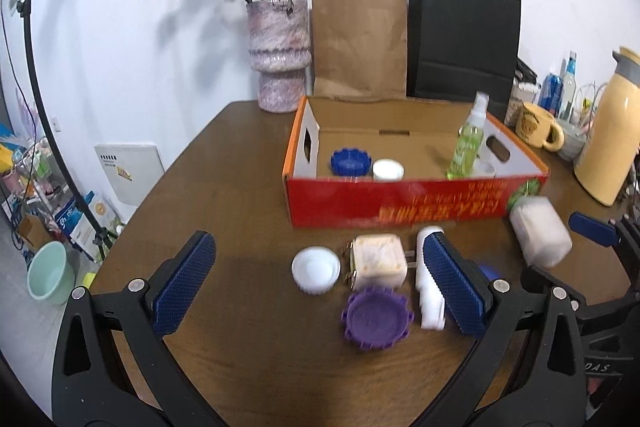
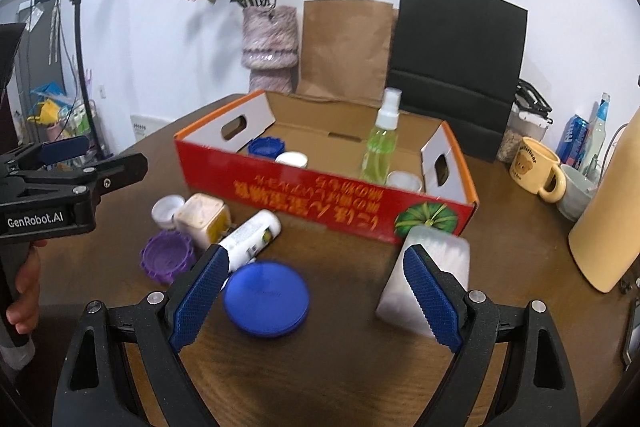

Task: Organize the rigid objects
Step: 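Withdraw both tools from the box back toward the remaining items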

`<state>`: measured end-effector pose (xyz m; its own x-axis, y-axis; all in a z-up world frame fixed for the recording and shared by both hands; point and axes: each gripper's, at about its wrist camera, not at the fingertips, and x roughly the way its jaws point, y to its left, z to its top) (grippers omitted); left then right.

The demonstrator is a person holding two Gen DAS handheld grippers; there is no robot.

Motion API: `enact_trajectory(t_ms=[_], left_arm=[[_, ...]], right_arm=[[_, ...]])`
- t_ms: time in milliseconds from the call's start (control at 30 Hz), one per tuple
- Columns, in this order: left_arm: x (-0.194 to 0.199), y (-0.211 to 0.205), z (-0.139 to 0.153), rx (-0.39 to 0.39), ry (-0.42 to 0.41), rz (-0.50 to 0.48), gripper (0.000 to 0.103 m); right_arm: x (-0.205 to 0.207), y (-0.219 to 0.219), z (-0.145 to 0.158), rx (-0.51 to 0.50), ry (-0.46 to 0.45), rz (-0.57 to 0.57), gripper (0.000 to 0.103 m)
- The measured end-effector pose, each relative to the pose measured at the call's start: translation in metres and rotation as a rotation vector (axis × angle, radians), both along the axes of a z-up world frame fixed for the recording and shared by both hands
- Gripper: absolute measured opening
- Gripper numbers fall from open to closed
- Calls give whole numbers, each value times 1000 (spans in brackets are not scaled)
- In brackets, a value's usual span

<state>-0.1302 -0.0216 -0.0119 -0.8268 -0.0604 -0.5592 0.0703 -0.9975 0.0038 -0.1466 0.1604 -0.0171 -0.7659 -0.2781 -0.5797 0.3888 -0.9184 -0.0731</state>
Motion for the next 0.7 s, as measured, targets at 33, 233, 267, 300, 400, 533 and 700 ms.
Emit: enact_trajectory(t_ms=[33, 233, 267, 300, 400, 533, 700], left_arm=[[3, -1, -4, -3, -8, -3, 103], [13, -6, -20, -17, -41, -19, 103], [14, -8, -22, -18, -46, -21, 103], [15, -9, -24, -19, -51, -25, 103], [16, -11, -27, -17, -58, -23, 103], [15, -17, -30, 9, -70, -15, 103], [13, -20, -33, 26, -84, -8, 103]], right_arm=[[3, -2, -3, 7, -9, 6, 93], [9, -15, -22, 66, -73, 45, 93], [9, -17, -25, 75, -82, 50, 93], [10, -20, -28, 90, -93, 56, 93], [9, -25, -35, 113, -116, 68, 93], [1, -27, -44, 125, -164, 62, 93], [-11, -32, -51, 123, -198, 59, 93]])
